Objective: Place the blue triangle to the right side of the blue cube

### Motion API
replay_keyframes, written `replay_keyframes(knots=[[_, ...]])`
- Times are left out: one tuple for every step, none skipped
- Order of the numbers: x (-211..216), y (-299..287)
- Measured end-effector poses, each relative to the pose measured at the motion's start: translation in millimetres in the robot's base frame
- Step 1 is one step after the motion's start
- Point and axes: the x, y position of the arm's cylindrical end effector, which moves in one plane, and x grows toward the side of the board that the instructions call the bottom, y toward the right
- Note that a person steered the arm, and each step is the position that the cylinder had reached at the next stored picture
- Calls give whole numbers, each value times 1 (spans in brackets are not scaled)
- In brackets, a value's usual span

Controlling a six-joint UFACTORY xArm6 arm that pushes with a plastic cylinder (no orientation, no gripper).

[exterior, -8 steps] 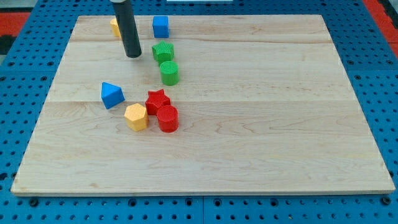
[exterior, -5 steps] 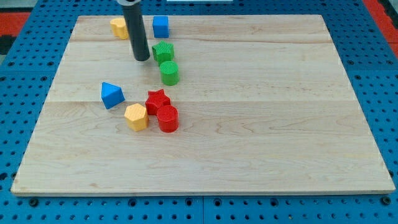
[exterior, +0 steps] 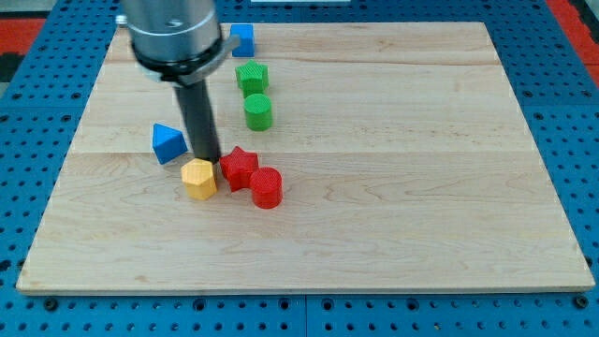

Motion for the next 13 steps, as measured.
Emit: replay_keyframes(knots=[[19, 0], [20, -35], [-8, -51], [-18, -80], [-50, -65], [-52, -32], [-73, -15], [-96, 15], [-96, 66], [-119, 92], [-116, 120], [-121, 120], [-140, 123]])
